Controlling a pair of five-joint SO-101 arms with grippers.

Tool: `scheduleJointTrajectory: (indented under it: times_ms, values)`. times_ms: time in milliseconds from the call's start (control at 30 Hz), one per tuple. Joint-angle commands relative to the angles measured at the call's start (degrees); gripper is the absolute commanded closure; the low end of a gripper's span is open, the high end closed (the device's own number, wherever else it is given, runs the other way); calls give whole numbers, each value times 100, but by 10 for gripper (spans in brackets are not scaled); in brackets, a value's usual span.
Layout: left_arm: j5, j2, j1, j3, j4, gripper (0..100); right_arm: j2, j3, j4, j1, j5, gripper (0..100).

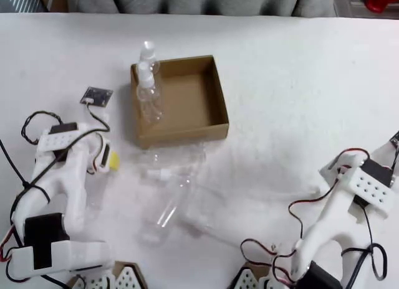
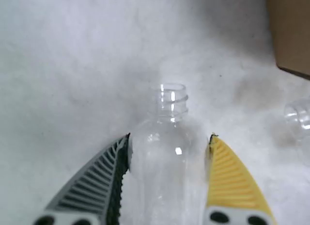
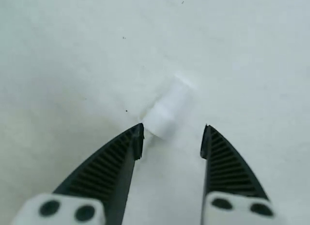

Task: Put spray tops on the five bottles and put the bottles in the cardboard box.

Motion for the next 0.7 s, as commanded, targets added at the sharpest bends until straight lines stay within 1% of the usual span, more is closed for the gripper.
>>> scheduleJointTrajectory:
  times_ms: [0,167,400,500,600,667]
  values:
    - [-79,-66,-57,-299,-70,980,-119,123,-444,-101,-237,831]
    - [-79,-66,-57,-299,-70,980,-119,536,-998,-110,-237,832]
    - [-79,-84,-48,-211,-70,980,-75,677,-1033,-189,-237,832]
    - [-79,-92,-48,-202,-70,980,242,659,-1077,-321,-237,832]
    - [-79,-92,-57,-185,-70,980,646,651,-1499,-312,-237,834]
    - [-79,-92,-57,-185,-70,980,910,545,-1587,-295,-237,836]
